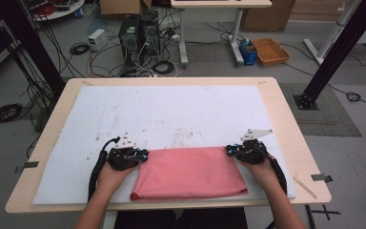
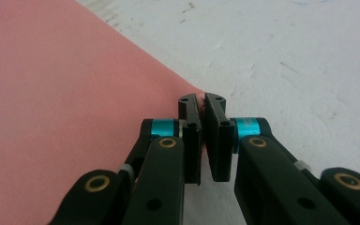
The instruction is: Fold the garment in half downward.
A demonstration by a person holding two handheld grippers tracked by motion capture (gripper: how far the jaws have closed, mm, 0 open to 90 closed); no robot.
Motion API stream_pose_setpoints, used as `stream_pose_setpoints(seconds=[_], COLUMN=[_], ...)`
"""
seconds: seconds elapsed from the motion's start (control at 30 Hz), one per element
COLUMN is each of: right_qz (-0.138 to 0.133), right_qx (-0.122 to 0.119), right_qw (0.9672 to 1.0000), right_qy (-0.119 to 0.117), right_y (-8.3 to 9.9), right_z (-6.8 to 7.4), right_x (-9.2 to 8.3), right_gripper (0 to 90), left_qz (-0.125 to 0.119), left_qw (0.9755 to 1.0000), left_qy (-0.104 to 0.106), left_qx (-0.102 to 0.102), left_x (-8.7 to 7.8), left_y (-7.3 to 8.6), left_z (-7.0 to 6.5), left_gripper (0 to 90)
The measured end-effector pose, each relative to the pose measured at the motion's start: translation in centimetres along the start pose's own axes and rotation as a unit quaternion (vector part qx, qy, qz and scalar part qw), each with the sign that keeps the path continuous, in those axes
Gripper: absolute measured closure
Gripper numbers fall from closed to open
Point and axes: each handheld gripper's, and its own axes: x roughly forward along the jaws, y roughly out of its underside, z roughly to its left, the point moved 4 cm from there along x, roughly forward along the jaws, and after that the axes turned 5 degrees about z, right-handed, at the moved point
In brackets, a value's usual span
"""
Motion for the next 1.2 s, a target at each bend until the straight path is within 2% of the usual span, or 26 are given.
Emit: stream_pose_setpoints(seconds=[0.23, 0.33, 0.57, 0.63, 0.83, 0.9, 1.07, 1.1, 1.13, 1.2], right_qz=[-0.01, -0.008, -0.01, -0.006, 0.002, -0.002, 0.006, 0.006, 0.007, 0.009], right_qx=[-0.006, -0.002, 0.005, 0.004, 0.002, 0.005, 0.013, 0.014, 0.013, 0.019], right_qw=[0.9998, 0.9998, 0.9996, 0.9996, 0.9992, 0.999, 0.9984, 0.9983, 0.9982, 0.9978], right_qy=[0.014, 0.017, 0.024, 0.027, 0.041, 0.045, 0.055, 0.056, 0.058, 0.062], right_y=[-0.5, -0.5, -0.6, -0.8, -1.8, -2.0, -2.4, -2.5, -2.6, -2.9], right_z=[-0.3, -0.6, -1.3, -1.6, -2.3, -2.7, -3.7, -3.8, -4.0, -4.3], right_x=[-0.4, -0.2, -0.1, -0.1, 0.1, 0.1, 0.5, 0.5, 0.6, 0.6], right_gripper=[86.5, 86.5, 86.4, 86.4, 86.4, 86.4, 86.4, 86.4, 86.4, 86.4], left_qz=[-0.011, -0.007, -0.009, -0.001, 0.003, -0.003, 0.012, 0.008, 0.008, 0.015], left_qw=[0.9999, 1.0, 0.9999, 1.0, 0.9999, 0.9999, 0.9996, 0.9995, 0.9995, 0.9994], left_qy=[0.004, 0.003, -0.001, -0.003, -0.012, -0.013, -0.026, -0.031, -0.029, -0.03], left_qx=[-0.009, -0.005, -0.012, -0.008, 0.001, -0.004, 0.005, 0.006, 0.001, 0.004], left_x=[0.2, 0.3, 1.1, 1.5, 2.0, 2.2, 3.1, 3.3, 3.5, 3.7], left_y=[-0.4, -0.8, -1.5, -1.7, -3.0, -3.4, -4.5, -4.7, -5.0, -5.3], left_z=[0.4, 0.7, 1.3, 1.4, 1.9, 2.2, 3.0, 3.0, 3.2, 3.4], left_gripper=[84.1, 84.1, 83.8, 83.9, 83.9, 83.9, 83.9, 83.9, 83.9, 83.9])
